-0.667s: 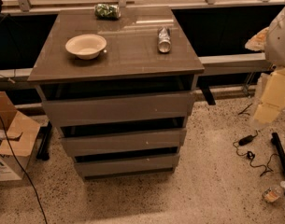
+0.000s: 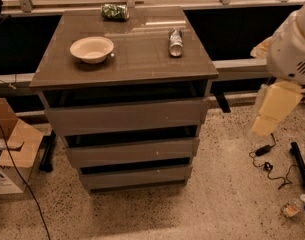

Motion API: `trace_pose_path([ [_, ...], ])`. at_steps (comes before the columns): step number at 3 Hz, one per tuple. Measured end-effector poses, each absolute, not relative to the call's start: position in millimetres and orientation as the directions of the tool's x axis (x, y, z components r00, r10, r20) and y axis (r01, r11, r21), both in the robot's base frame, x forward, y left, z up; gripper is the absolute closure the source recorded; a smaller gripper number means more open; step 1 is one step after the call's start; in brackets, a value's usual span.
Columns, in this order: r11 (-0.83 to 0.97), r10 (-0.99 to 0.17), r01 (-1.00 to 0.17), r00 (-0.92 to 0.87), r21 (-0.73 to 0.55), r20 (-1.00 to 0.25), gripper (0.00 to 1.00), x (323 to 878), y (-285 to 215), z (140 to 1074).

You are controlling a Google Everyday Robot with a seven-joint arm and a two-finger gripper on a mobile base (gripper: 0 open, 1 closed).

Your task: Open middle drawer

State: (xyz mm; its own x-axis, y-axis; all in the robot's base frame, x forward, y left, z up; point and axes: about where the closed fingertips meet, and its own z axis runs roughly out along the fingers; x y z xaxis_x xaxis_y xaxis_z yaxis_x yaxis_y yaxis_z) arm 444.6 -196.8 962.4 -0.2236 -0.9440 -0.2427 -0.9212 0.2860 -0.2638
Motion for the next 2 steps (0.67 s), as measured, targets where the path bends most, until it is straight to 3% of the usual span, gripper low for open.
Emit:
trace_pose_path([
  [2,0.300,-0.916,-0.926,-0.213,-0.231,-0.339,0.00,455.5,-160.3,896.7],
])
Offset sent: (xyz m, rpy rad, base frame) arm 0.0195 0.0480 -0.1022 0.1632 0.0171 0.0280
